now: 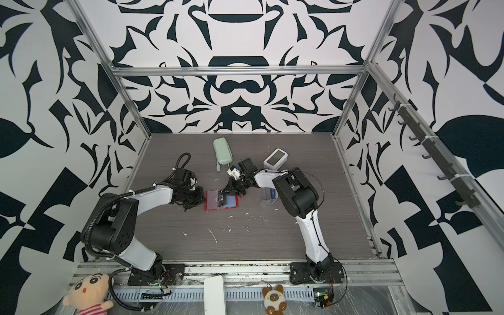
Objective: Insert credit cards into a card holder
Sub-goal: Insert the credit card into the card slot.
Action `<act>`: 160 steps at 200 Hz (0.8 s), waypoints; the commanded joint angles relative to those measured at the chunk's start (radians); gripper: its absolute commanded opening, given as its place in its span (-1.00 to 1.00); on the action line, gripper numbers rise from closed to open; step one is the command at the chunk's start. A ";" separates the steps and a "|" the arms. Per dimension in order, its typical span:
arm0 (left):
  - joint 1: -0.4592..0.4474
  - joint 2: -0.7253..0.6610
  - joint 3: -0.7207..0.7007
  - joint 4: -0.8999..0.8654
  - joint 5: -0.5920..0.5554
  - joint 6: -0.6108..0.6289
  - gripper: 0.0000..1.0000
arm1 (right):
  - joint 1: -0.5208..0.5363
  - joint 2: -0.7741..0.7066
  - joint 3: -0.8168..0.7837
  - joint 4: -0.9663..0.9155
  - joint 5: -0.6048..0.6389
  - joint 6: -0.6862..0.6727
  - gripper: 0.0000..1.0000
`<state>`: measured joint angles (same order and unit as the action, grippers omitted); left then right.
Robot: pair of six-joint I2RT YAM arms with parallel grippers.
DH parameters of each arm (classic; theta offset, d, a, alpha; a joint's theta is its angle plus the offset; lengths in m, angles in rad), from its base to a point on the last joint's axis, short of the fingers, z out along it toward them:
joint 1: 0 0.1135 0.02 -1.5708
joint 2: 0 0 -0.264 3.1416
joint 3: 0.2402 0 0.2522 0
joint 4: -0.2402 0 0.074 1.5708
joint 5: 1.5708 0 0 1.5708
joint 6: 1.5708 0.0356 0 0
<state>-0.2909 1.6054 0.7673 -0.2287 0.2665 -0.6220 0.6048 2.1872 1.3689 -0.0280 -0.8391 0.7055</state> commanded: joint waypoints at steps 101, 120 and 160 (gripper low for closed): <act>0.000 -0.024 -0.034 -0.019 0.008 -0.002 -1.00 | 0.020 -0.019 0.064 -0.064 0.054 -0.031 -0.59; -0.002 -0.028 -0.036 -0.018 0.011 -0.002 -1.00 | 0.021 -0.024 0.083 -0.131 0.103 -0.067 -0.51; -0.001 -0.030 -0.036 -0.015 0.017 -0.002 -1.00 | 0.033 -0.046 0.101 -0.212 0.191 -0.112 -0.31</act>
<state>-0.2909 1.5940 0.7525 -0.2214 0.2768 -0.6220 0.6273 2.1963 1.4414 -0.1394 -0.7551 0.6521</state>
